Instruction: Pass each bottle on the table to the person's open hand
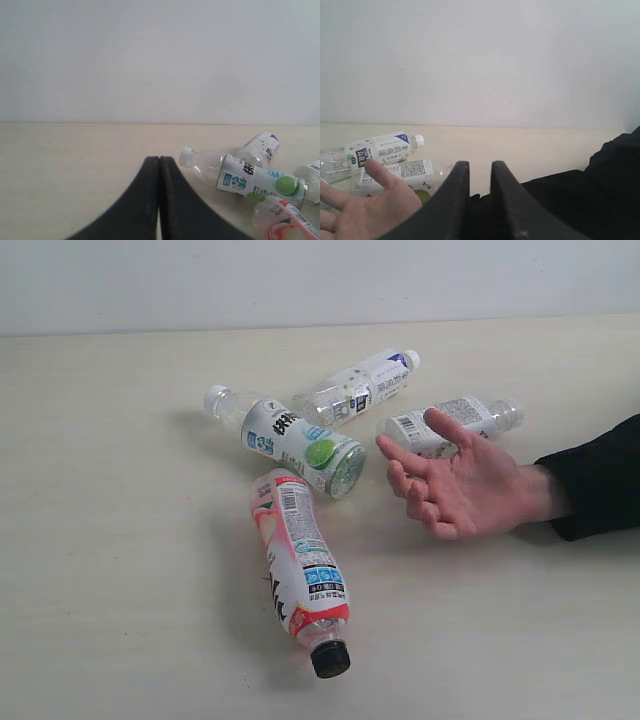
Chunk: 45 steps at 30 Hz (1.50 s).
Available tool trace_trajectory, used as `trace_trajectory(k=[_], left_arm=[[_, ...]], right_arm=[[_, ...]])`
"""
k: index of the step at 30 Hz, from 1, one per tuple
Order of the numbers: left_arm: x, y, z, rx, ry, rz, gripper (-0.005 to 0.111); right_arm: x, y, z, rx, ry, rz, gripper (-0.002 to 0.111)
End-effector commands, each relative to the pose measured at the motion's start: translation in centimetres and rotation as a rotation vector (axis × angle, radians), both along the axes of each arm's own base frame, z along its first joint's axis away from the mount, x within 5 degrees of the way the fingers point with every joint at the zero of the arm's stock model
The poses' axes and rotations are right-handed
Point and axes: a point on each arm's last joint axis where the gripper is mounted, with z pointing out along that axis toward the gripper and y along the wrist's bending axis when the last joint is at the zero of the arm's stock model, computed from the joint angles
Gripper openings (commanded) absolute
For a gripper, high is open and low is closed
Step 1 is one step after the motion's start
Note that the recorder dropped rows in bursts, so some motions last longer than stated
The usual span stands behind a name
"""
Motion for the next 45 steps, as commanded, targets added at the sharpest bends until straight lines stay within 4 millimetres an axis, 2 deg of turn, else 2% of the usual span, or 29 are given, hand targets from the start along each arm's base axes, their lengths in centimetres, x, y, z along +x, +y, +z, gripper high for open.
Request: trace_trajectory(k=[1,10,15,18,26,31,36,38,41,45], left_arm=[[0.0,0.0,0.0,0.001,-0.010,0.002,0.001],[0.0,0.0,0.0,0.001,-0.010,0.002,0.001],[0.0,0.0,0.0,0.001,-0.010,0.002,0.001],[0.0,0.0,0.0,0.001,-0.010,0.002,0.001],[0.0,0.0,0.0,0.001,-0.010,0.002,0.001],[0.0,0.0,0.0,0.001,-0.010,0.002,0.001],[0.0,0.0,0.0,0.001,-0.010,0.002,0.001],[0.0,0.0,0.0,0.001,-0.010,0.002,0.001],[0.0,0.0,0.0,0.001,-0.010,0.002,0.001],[0.0,0.0,0.0,0.001,-0.010,0.002,0.001]], right_arm=[[0.0,0.0,-0.1,-0.004,-0.005,-0.005,0.017],[-0.2,-0.3,1.9,-0.003,-0.230,-0.034,0.017],[-0.5,-0.9,3.1,0.484,-0.359,-0.036,0.017],[-0.5,-1.0,3.1,0.629,-0.359,-0.031,0.017],[-0.4,-0.9,2.9,0.676,-0.327,-0.022,0.017],[-0.3,-0.8,2.6,0.641,-0.290,-0.021,0.017],[-0.5,-1.2,3.6,0.588,-0.411,-0.037,0.014],[0.0,-1.3,3.6,0.595,-0.394,-0.052,0.012],[1.1,-1.1,5.0,0.589,-0.323,-0.063,0.008],[3.6,-0.4,7.5,0.548,-0.121,-0.048,0.003]])
